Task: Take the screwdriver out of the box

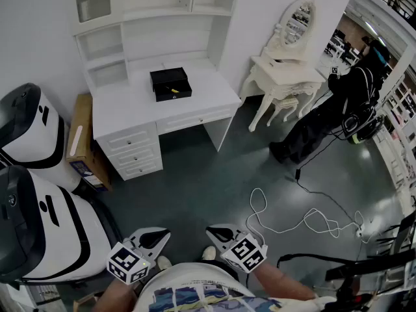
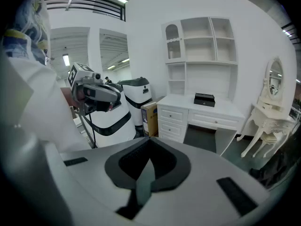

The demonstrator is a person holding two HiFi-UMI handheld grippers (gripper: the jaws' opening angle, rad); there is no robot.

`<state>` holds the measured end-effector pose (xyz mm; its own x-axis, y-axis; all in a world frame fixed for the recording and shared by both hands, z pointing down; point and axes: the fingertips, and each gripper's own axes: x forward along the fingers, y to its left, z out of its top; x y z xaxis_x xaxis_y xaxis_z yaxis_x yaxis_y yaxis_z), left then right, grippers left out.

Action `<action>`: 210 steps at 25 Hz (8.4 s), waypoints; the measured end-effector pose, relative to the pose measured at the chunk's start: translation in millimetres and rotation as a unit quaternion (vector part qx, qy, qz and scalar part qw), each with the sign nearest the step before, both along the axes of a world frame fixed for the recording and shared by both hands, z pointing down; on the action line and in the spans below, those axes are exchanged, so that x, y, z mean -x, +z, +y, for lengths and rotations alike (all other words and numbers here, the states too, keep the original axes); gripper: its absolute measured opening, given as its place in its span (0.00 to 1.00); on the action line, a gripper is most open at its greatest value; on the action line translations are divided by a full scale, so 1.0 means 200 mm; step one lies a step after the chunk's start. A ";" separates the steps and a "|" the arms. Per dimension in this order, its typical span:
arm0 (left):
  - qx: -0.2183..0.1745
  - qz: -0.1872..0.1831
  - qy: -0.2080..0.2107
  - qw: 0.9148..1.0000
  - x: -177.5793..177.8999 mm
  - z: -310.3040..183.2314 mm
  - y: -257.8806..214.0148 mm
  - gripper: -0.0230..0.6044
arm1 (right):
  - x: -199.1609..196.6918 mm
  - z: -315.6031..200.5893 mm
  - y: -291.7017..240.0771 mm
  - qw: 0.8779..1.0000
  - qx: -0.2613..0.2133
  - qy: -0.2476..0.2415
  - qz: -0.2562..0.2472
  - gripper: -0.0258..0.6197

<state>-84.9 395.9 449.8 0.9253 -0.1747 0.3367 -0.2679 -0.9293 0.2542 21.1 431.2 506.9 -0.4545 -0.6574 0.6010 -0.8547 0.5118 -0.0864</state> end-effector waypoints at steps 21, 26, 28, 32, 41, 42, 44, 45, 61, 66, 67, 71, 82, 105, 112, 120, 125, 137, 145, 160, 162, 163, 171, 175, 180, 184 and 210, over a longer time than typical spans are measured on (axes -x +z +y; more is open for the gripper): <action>0.016 0.006 -0.031 0.999 0.24 -0.53 0.13 0.06 | 0.19 -0.60 0.12 1.000 0.022 -0.008 -0.002 0.09; 0.014 -0.021 -0.045 0.999 0.07 -0.86 0.06 0.06 | 0.06 -1.03 0.10 0.999 0.017 -0.030 -0.028 0.23; 0.008 -0.025 -0.050 0.998 -0.01 -1.02 0.03 0.06 | -0.01 -1.19 0.10 0.999 0.020 -0.037 -0.030 0.23; 0.002 -0.025 -0.066 0.997 -0.14 -1.27 -0.01 0.06 | -0.15 -1.46 0.14 0.999 0.023 -0.044 -0.023 0.21; 0.024 -0.036 -0.062 0.997 -0.17 -1.73 0.07 0.11 | -0.31 -2.03 0.24 0.999 0.042 -0.019 -0.019 0.19; 0.026 -0.035 -0.059 0.997 -0.17 -1.80 0.09 0.11 | -0.32 -2.10 0.25 0.999 0.045 -0.011 -0.015 0.19; 0.028 -0.031 -0.051 0.998 -0.15 -1.97 0.10 0.11 | -0.35 -2.25 0.26 0.999 0.048 0.009 -0.011 0.19; 0.028 -0.028 -0.048 0.998 -0.14 -2.05 0.10 0.11 | -0.36 -2.33 0.25 0.999 0.048 0.018 -0.009 0.19; 0.017 -0.031 -0.121 0.992 -0.21 -2.89 0.02 0.11 | -0.83 -3.57 0.45 0.994 0.057 0.006 0.097 0.23; 0.014 -0.041 -0.174 0.984 -0.34 -3.02 -0.02 0.11 | -0.92 -3.85 0.65 0.985 0.092 -0.058 0.132 0.25; 0.015 -0.043 -0.186 0.981 -0.36 -3.03 -0.03 0.11 | -0.92 -3.88 0.69 0.983 0.102 -0.071 0.134 0.26; 0.019 -0.048 -0.226 0.973 -0.41 -3.08 -0.05 0.11 | -0.90 -3.95 0.85 0.973 0.138 -0.115 0.145 0.27; 0.032 -0.065 -0.281 0.957 -0.48 -3.08 -0.03 0.11 | -0.84 -3.98 1.10 0.943 0.216 -0.170 0.186 0.29; 0.033 -0.068 -0.310 0.948 -0.47 -3.02 -0.01 0.11 | -0.84 -3.97 1.04 0.929 0.217 -0.218 0.206 0.19; 0.020 -0.054 -0.293 0.954 -0.42 -2.97 -0.04 0.11 | -0.86 -3.92 0.91 0.927 0.192 -0.223 0.232 0.19; 0.005 -0.041 -0.284 0.958 -0.24 -2.85 -0.07 0.11 | -0.79 -3.88 0.63 0.950 0.115 -0.176 0.229 0.19; -0.004 -0.032 -0.280 0.959 -0.13 -2.76 -0.10 0.11 | -0.66 -3.77 0.46 0.963 0.091 -0.162 0.197 0.19; -0.015 -0.015 -0.272 0.962 0.13 -2.51 -0.11 0.11 | -0.36 -3.38 0.26 0.971 0.073 -0.156 0.167 0.19; -0.017 -0.013 -0.273 0.962 0.28 -2.30 -0.10 0.11 | -0.13 -3.05 0.13 0.974 0.055 -0.173 0.133 0.19; -0.013 0.000 -0.270 0.963 0.33 -2.02 -0.03 0.11 | 0.08 -2.50 0.02 0.970 0.049 -0.213 0.106 0.19; -0.012 0.001 -0.271 0.963 0.32 -1.99 -0.02 0.11 | 0.10 -2.44 0.01 0.969 0.054 -0.219 0.098 0.19; -0.011 0.002 -0.273 0.962 0.32 -1.98 -0.02 0.11 | 0.11 -2.42 0.01 0.968 0.056 -0.224 0.096 0.19; -0.004 0.005 -0.283 0.959 0.33 -1.95 -0.01 0.11 | 0.20 -2.37 -0.03 0.964 0.048 -0.248 0.084 0.19; -0.003 -0.001 -0.286 0.958 0.36 -1.95 -0.01 0.11 | 0.26 -2.35 -0.03 0.962 0.044 -0.257 0.075 0.19; -0.003 0.000 -0.284 0.959 0.37 -1.96 -0.01 0.11 | 0.30 -2.34 -0.04 0.962 0.041 -0.262 0.068 0.19; -0.006 0.003 -0.281 0.960 0.36 -1.98 -0.02 0.11 | 0.32 -2.34 -0.07 0.962 0.035 -0.265 0.063 0.19; -0.006 0.005 -0.281 0.960 0.42 -1.95 -0.01 0.11 | 0.41 -2.30 -0.09 0.959 0.031 -0.275 0.057 0.19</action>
